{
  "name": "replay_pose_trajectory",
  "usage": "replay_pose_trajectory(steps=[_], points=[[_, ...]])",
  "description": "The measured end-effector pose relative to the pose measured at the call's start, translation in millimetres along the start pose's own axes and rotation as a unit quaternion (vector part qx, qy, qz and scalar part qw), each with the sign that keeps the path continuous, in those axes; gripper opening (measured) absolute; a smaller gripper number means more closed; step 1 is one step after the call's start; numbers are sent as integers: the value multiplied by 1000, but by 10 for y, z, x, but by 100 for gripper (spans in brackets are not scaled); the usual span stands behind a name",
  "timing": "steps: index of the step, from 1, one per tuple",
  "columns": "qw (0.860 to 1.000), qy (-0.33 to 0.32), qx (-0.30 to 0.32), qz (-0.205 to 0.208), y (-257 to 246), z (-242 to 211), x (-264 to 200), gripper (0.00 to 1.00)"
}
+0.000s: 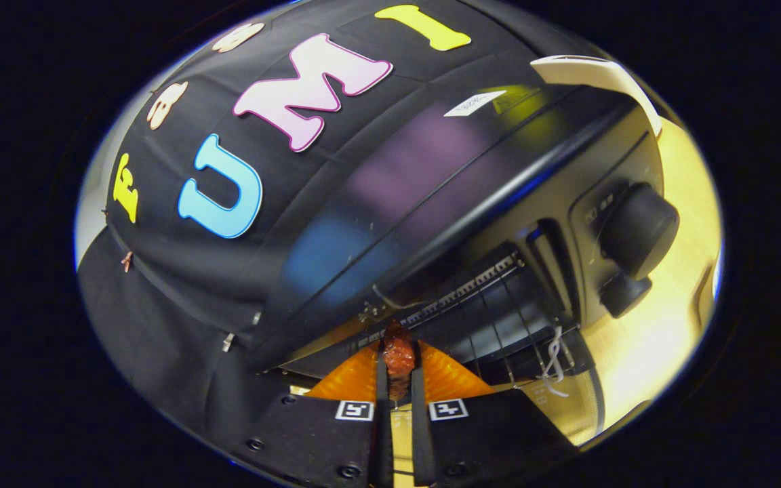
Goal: Open the toaster oven, put the food inside, and close the toaster oven door.
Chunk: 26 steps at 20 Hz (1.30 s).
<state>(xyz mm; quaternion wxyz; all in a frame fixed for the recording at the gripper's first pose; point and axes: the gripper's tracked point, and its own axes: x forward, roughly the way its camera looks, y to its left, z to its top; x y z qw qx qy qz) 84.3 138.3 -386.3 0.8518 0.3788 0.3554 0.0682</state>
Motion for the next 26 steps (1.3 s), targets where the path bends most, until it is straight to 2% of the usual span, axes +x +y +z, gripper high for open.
replay_pose_trajectory(steps=[3,7,10,15,17,21,24,26], points=[[998,-19,-38,-52,-217,73,-41,49],[996,-22,-57,-62,-214,112,-213,96],[993,-30,-84,-75,-209,117,-415,97],[987,-8,-136,-85,-67,-174,-805,98],[984,13,-158,-84,-15,-387,-927,98],[982,57,-162,-78,35,-843,-1069,98],[978,92,-162,-94,-29,-1179,-1168,98],[969,118,-184,-117,-168,-1384,-1202,98]])
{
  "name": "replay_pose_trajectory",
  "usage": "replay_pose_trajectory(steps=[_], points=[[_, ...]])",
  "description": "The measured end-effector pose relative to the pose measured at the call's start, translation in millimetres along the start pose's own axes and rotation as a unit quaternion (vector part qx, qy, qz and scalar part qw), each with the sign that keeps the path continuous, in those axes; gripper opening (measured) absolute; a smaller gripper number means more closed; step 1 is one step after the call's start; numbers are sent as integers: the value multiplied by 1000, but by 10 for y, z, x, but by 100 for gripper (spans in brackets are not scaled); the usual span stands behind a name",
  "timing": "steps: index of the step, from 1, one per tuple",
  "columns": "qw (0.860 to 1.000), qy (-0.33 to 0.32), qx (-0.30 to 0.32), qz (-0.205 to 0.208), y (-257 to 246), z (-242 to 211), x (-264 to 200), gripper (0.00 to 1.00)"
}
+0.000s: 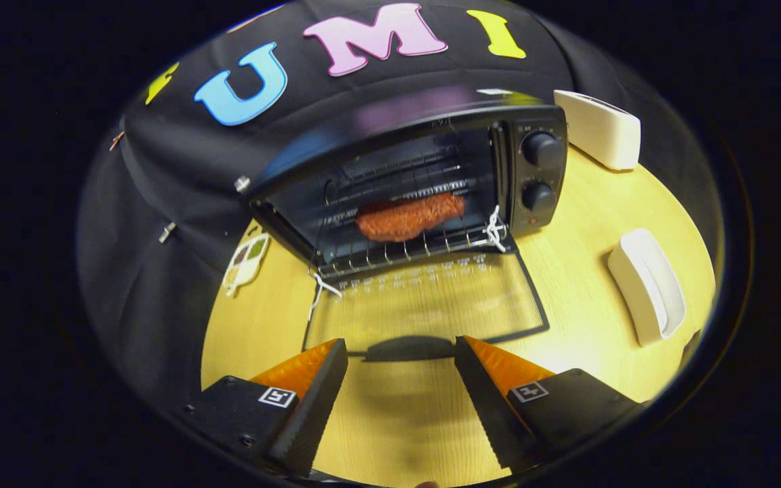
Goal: Open the toaster oven, put the food inside, and close the toaster oven door.
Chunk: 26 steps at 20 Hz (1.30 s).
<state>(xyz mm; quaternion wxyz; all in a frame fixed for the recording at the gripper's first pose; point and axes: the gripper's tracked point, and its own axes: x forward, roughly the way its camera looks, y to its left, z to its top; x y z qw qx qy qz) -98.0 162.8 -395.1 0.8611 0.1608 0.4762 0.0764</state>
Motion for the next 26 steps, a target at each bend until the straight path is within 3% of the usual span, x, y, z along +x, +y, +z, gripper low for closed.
replay_pose_trajectory(steps=[7,14,26], points=[[994,70,-51,-62,-174,-503,382,99],[990,63,-66,-107,-193,-376,529,97],[995,-44,-60,-59,105,171,-193,97]])
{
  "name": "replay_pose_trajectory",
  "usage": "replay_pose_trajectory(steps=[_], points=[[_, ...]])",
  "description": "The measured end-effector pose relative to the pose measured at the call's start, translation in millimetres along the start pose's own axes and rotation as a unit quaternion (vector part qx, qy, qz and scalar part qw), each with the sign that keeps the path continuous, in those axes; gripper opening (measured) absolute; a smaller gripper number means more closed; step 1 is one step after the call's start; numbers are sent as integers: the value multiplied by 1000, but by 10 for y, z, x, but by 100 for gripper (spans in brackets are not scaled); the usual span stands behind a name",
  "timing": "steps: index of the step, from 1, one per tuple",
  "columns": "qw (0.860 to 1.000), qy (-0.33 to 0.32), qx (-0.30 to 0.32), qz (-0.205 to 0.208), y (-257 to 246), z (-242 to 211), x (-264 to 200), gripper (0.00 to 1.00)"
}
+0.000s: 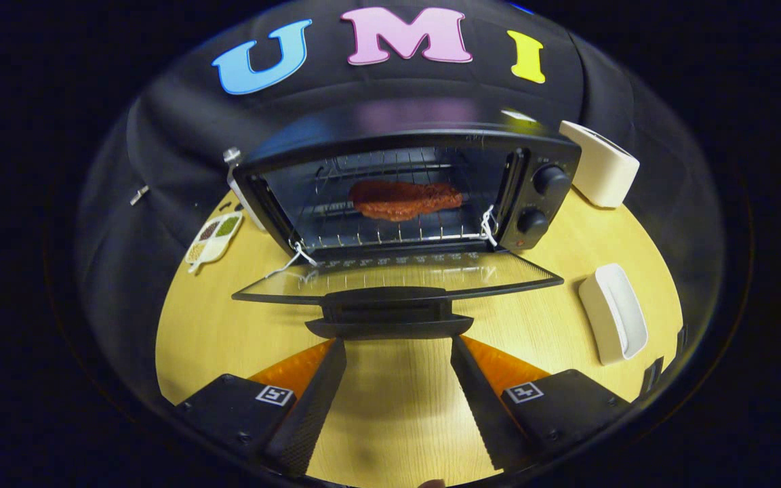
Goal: Open the toaster oven, put the food inside, and close the toaster oven door.
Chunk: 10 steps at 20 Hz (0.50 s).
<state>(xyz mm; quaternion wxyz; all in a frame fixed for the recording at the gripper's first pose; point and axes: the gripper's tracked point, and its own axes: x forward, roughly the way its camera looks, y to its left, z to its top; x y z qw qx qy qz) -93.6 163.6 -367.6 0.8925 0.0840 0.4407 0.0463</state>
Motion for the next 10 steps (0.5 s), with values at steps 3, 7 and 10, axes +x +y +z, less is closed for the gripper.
replay_pose_trajectory(steps=[3,7,10], points=[[999,-29,6,11,-2,242,-20,99],[998,-60,7,13,-34,571,-97,100],[995,-97,8,16,-35,822,-285,99]])
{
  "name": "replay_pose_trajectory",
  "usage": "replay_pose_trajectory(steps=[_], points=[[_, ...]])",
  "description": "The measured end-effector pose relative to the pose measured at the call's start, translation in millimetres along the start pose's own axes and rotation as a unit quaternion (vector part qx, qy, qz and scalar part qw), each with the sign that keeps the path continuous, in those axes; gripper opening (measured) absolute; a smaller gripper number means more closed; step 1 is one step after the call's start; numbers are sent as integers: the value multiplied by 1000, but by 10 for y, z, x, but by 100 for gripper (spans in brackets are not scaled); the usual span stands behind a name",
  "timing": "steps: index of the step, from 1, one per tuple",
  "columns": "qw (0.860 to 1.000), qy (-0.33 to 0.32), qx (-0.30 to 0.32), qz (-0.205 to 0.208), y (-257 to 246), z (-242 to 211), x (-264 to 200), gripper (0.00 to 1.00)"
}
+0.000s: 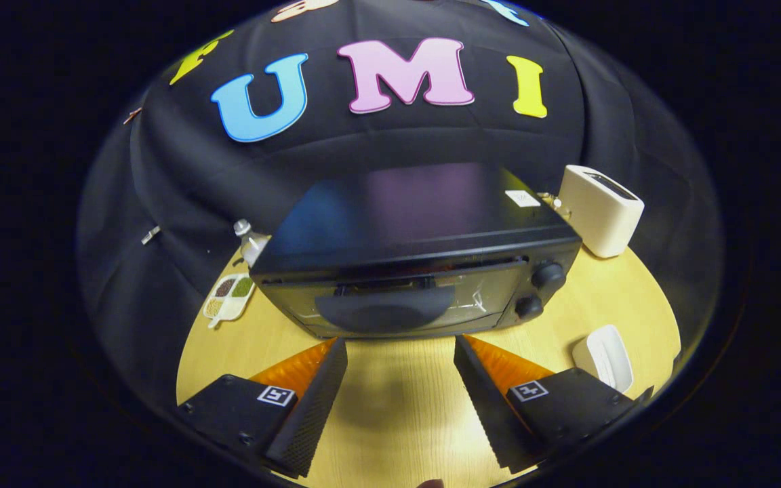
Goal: Open the toaster oven, put the food inside, and close the toaster oven door.
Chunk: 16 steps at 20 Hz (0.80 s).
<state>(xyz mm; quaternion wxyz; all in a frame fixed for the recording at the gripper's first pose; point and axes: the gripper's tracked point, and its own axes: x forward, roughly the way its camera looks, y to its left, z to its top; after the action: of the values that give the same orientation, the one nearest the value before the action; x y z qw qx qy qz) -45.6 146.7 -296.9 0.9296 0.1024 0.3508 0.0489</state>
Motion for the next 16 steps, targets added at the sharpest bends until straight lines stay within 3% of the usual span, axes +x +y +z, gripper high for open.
replay_pose_trajectory(steps=[8,16], points=[[991,-130,-20,-10,-320,961,-555,98],[967,-249,-47,-28,-682,1928,-1346,98]])
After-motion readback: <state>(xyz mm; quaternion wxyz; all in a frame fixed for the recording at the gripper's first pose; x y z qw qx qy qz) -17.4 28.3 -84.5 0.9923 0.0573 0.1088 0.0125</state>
